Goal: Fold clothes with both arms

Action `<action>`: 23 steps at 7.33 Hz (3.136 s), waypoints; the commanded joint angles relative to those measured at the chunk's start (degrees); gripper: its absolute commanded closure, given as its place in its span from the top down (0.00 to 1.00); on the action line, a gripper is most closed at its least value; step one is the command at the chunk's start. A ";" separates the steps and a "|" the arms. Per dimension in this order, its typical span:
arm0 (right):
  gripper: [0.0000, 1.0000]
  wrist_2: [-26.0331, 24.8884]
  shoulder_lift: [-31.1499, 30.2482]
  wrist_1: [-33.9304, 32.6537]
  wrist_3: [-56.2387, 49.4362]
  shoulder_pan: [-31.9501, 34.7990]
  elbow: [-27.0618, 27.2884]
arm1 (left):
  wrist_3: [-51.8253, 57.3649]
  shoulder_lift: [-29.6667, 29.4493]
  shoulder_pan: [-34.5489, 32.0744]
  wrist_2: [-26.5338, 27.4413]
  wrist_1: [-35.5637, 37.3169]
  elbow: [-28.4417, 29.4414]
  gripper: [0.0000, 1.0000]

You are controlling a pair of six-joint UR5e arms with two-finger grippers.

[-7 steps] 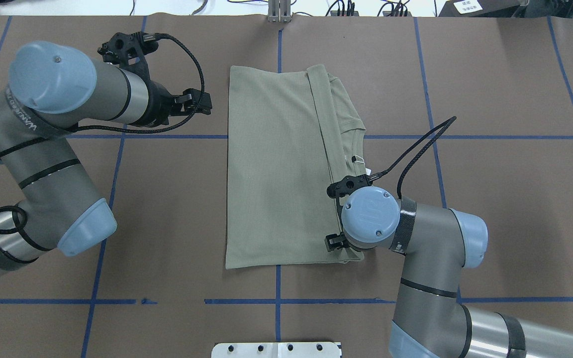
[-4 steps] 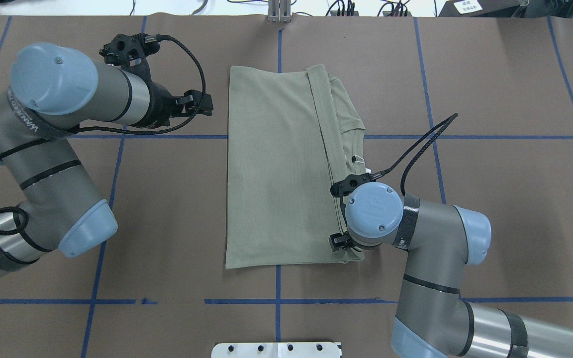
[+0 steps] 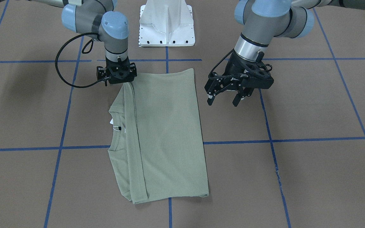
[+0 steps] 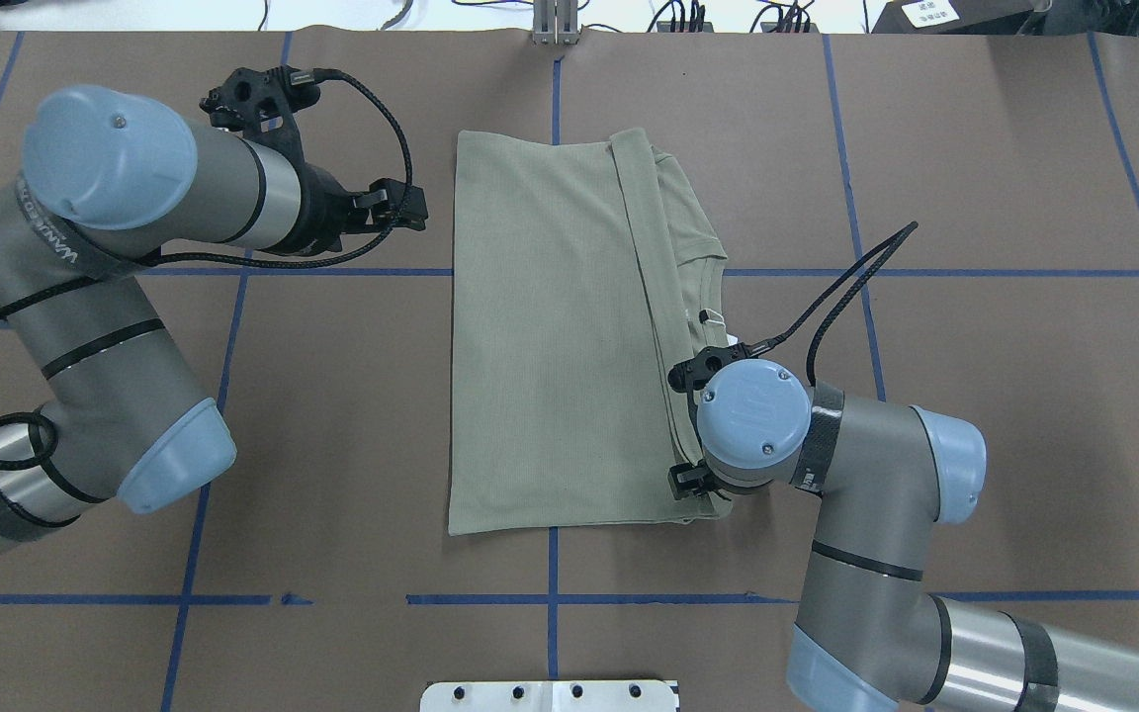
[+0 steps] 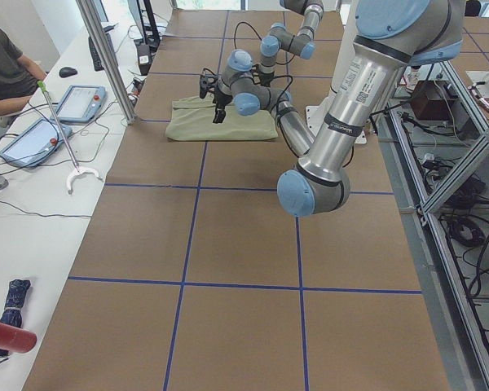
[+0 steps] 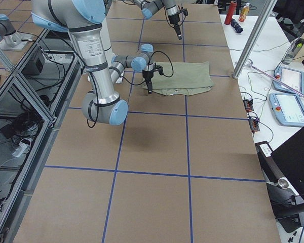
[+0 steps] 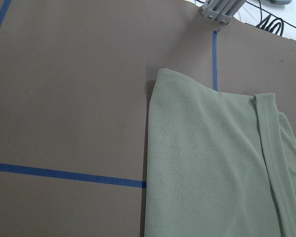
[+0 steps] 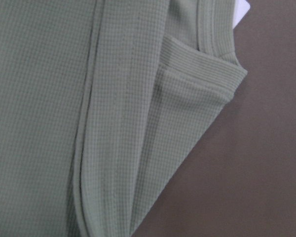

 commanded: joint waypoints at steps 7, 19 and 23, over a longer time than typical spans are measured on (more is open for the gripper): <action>0.98 6.30 -1.37 0.45 -0.10 6.96 2.86 | -1.05 -0.44 1.11 0.00 -1.14 0.18 1.00; 0.98 6.04 7.18 0.80 -6.78 8.29 -10.23 | -1.39 0.44 1.29 0.09 -3.69 1.15 1.00; 0.98 5.95 3.50 1.67 -11.33 10.74 -10.94 | -2.09 0.44 1.29 0.09 -3.69 1.15 1.00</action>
